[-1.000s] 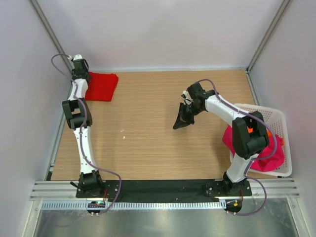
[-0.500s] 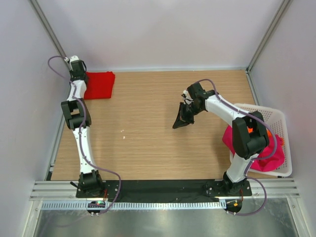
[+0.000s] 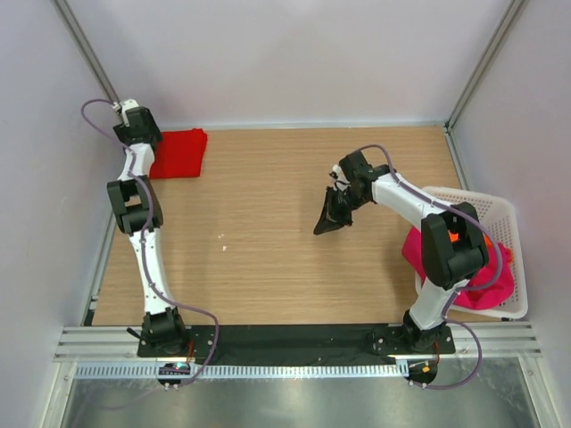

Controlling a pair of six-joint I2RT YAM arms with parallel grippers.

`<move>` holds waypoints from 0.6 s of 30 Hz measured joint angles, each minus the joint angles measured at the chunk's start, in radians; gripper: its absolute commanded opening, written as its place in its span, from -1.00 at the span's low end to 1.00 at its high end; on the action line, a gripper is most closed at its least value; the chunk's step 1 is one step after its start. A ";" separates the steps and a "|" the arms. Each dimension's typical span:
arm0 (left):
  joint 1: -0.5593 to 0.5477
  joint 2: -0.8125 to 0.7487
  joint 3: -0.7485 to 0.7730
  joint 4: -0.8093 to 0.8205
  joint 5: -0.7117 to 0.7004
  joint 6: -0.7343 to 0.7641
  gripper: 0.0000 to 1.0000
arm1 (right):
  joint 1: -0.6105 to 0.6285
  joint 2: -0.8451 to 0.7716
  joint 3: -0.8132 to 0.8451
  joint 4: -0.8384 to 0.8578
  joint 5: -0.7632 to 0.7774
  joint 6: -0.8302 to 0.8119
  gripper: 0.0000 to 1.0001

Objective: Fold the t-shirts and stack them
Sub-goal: Neatly place the folded tshirt to the corner

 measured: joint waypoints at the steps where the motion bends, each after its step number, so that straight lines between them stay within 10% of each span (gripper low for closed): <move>1: 0.000 -0.035 -0.047 -0.007 -0.006 0.000 0.74 | 0.000 -0.009 -0.007 -0.002 0.004 0.000 -0.98; 10: -0.032 -0.570 -0.438 -0.156 0.023 0.002 0.86 | 0.000 -0.233 -0.119 -0.016 0.047 0.000 -0.97; 18: -0.196 -1.328 -1.077 -0.214 0.303 -0.081 0.99 | 0.001 -0.524 -0.335 0.080 0.076 0.056 -0.73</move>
